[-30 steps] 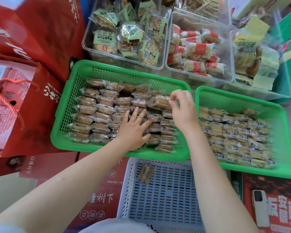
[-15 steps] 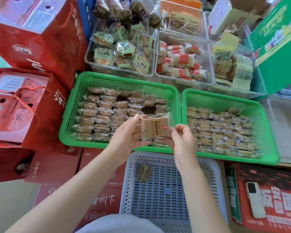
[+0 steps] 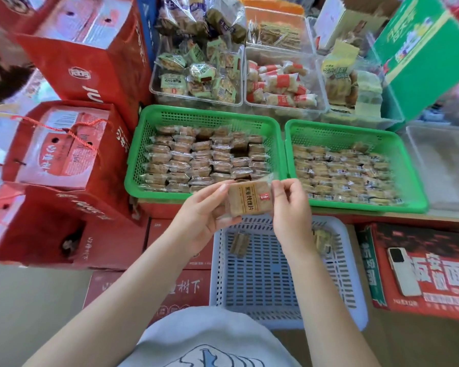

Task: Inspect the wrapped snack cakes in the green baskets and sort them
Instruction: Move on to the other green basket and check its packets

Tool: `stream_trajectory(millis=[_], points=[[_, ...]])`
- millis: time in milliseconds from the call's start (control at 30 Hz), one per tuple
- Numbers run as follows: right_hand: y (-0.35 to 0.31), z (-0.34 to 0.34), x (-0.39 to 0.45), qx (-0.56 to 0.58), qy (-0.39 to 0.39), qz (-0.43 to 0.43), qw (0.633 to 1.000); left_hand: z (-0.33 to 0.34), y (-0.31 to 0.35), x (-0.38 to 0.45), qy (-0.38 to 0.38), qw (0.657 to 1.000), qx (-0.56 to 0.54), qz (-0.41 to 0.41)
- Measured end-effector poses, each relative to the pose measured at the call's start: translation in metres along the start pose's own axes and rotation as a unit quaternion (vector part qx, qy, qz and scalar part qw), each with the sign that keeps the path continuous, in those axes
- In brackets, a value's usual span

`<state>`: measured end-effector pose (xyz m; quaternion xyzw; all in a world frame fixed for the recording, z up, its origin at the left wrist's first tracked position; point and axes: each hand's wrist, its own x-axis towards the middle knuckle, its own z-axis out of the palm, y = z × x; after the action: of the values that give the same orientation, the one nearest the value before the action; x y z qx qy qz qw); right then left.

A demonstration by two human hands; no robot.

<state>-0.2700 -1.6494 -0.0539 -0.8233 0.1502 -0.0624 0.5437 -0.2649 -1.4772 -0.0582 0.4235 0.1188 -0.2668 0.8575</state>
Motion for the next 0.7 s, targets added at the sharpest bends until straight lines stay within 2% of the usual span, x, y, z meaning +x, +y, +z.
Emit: stream_trajectory(millis=[100,167,267,400,467,600,700], points=[[-0.008,0.002,-0.016,-0.023,0.006,-0.023,0.999,-0.003,0.000,-0.015,0.022,0.999,0.014,0.019],[-0.007,0.005,-0.025,-0.014,0.016,-0.015,1.000,-0.004,0.002,-0.021,0.083,0.994,0.063,0.039],[-0.011,0.011,-0.037,0.048,0.021,0.019,0.998,-0.002,0.005,-0.027,0.171,0.973,0.151,0.039],[-0.022,0.010,-0.046,0.148,-0.028,0.055,0.987,-0.007,0.007,-0.031,0.203,0.950,0.232,0.050],[-0.028,0.006,-0.045,0.200,-0.060,0.077,0.975,-0.013,0.009,-0.034,0.185,0.950,0.244,0.061],[-0.038,-0.002,-0.047,0.375,-0.101,0.148,0.909,-0.014,0.014,-0.043,0.058,0.982,0.165,0.071],[-0.036,-0.005,-0.049,0.445,-0.135,0.152,0.872,-0.013,0.022,-0.045,-0.016,0.987,0.138,0.085]])
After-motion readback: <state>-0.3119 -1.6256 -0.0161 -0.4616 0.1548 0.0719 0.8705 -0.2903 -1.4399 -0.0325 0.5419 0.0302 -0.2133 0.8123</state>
